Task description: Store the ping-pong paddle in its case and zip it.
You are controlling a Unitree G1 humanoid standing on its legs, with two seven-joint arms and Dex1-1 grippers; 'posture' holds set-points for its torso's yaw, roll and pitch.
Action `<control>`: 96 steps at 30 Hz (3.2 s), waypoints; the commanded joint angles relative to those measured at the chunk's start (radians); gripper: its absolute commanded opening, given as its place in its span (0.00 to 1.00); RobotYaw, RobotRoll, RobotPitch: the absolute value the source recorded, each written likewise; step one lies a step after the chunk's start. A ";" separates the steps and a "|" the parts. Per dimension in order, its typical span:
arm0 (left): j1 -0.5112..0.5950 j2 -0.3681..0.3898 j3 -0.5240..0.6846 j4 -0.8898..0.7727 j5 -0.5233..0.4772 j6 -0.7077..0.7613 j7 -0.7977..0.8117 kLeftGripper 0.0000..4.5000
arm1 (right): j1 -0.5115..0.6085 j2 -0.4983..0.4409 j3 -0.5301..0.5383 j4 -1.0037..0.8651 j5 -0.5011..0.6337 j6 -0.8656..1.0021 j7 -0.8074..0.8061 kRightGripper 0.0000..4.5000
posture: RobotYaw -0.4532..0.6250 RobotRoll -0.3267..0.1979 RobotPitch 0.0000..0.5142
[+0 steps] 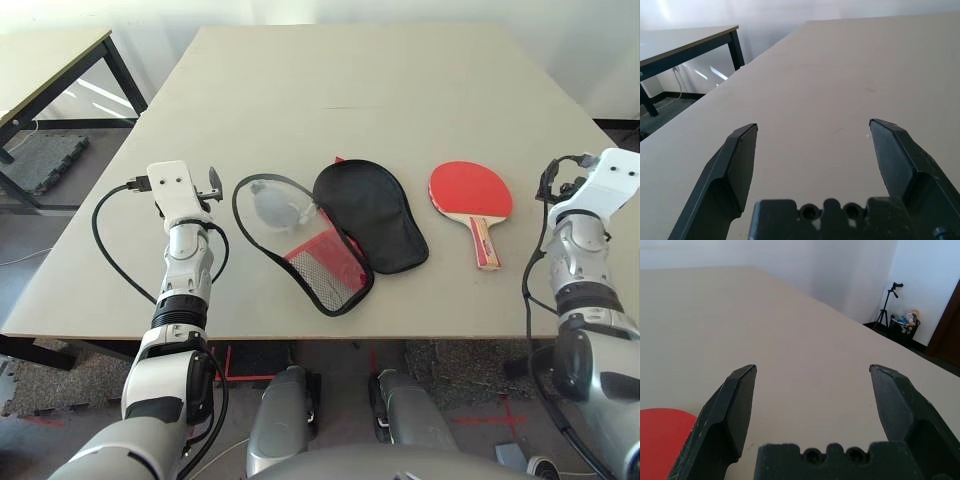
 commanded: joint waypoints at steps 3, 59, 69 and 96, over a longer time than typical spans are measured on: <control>0.017 0.003 0.003 -0.030 -0.004 0.021 -0.003 1.00 | 0.016 -0.014 0.000 -0.022 -0.009 0.026 -0.008 0.99 | 0.49 0.62 0.17; -0.072 0.288 -0.252 -0.537 -0.297 0.599 -1.212 1.00 | -0.071 0.134 -0.068 -1.159 0.173 1.886 -0.020 0.99 | 0.43 0.62 0.22; -0.055 0.312 -0.259 -0.551 -0.288 0.606 -1.238 1.00 | 0.009 0.179 -0.074 -1.209 0.230 1.886 -0.074 0.99 | 0.45 0.62 0.26; -0.047 0.301 -0.276 -0.554 -0.296 0.608 -1.246 1.00 | 0.156 0.242 -0.091 -1.228 0.290 1.886 -0.164 0.24 | 0.42 0.62 0.27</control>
